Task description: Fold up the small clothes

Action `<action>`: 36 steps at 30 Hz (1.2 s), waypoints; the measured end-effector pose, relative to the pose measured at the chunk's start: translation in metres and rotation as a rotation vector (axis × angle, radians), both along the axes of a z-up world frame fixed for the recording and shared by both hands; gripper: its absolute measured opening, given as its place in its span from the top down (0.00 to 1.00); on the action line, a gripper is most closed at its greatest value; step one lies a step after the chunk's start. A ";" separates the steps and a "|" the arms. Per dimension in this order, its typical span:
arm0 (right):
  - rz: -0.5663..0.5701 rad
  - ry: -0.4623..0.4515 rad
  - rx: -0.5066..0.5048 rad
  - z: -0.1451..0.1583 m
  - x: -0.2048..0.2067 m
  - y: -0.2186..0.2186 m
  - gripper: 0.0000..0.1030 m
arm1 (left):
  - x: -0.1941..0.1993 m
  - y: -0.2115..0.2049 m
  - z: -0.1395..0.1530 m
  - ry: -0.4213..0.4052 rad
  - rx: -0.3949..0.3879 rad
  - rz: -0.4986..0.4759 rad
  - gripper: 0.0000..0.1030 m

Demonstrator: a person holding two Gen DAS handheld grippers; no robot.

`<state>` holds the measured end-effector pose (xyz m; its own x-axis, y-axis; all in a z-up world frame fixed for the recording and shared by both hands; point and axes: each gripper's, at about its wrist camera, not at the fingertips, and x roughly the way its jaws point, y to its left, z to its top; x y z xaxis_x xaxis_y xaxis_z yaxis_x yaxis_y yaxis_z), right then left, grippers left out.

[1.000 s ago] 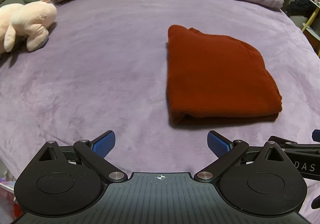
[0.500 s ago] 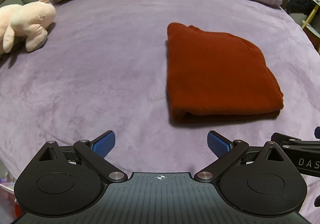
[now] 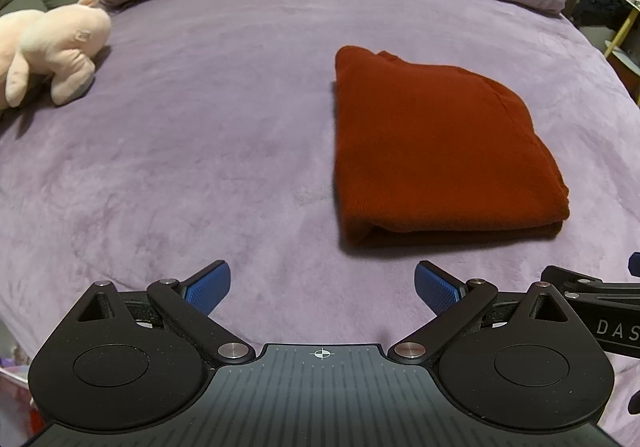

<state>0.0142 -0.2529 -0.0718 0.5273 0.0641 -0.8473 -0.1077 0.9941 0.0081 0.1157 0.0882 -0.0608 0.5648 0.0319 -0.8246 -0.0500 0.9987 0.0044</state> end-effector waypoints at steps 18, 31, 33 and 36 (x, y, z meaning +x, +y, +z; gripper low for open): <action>-0.002 -0.006 0.018 0.000 0.001 -0.002 0.04 | 0.000 -0.003 0.001 -0.005 0.010 -0.005 0.02; 0.000 -0.010 0.022 0.001 -0.001 -0.002 0.04 | -0.004 -0.001 0.003 -0.022 -0.010 -0.009 0.02; -0.001 -0.010 0.025 0.001 -0.001 -0.003 0.04 | -0.004 -0.002 0.002 -0.015 -0.009 -0.013 0.02; -0.003 -0.010 0.025 0.002 -0.001 -0.003 0.04 | -0.003 -0.005 0.002 -0.009 0.023 -0.022 0.02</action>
<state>0.0132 -0.2556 -0.0700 0.5357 0.0831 -0.8403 -0.1048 0.9940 0.0315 0.1131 0.0834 -0.0589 0.5728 0.0381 -0.8188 -0.0282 0.9992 0.0268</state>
